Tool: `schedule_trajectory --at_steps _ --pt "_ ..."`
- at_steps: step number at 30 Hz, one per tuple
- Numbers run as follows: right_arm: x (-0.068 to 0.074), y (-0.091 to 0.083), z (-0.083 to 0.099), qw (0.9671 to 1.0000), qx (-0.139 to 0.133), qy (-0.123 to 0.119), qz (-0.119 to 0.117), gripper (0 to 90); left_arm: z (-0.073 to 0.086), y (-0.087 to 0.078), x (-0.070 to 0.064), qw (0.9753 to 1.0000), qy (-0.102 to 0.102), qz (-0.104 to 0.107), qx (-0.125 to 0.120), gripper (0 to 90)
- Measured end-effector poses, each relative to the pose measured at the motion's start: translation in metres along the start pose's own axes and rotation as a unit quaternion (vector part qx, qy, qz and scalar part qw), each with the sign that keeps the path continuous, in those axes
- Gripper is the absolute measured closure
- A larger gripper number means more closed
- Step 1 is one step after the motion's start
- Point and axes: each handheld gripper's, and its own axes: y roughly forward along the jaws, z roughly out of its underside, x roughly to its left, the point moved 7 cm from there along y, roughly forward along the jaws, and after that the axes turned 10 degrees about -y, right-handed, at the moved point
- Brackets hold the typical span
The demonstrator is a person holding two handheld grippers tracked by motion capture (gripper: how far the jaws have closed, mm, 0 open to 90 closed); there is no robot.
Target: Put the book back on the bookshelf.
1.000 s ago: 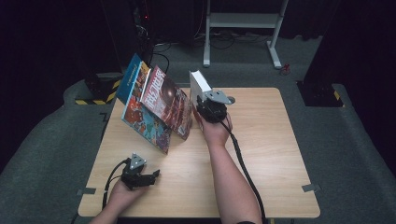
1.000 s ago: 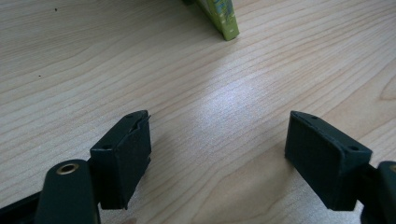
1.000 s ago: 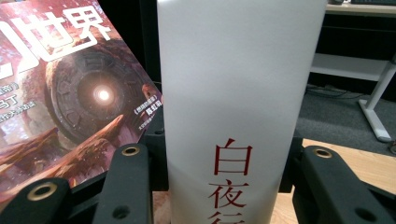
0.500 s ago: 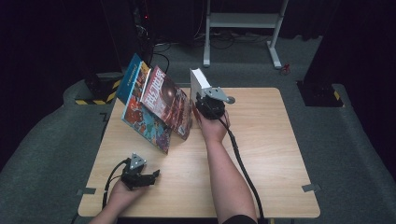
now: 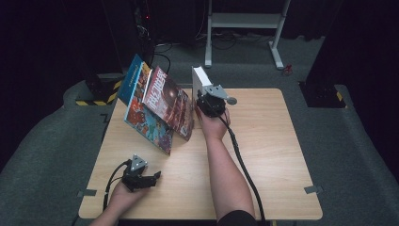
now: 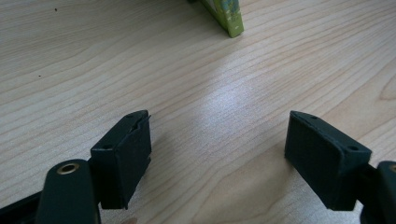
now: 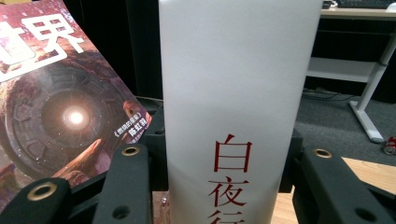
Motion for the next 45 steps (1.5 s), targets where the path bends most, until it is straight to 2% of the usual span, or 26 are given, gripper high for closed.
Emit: schedule_trajectory --at_steps 8,22,45 --pt "0.0 0.003 0.001 0.9999 -0.008 0.008 0.005 54.5 0.0 0.0 0.0 1.0 0.0 -0.001 0.0 22.9" --pt "0.003 0.006 0.009 0.9997 -0.022 -0.003 0.013 54.4 0.0 0.0 0.0 1.0 0.0 -0.002 -0.003 23.0" --pt "0.004 0.0 0.017 0.9997 -0.021 -0.002 0.01 53.7 0.0 0.0 0.0 1.0 0.002 -0.003 -0.001 23.1"
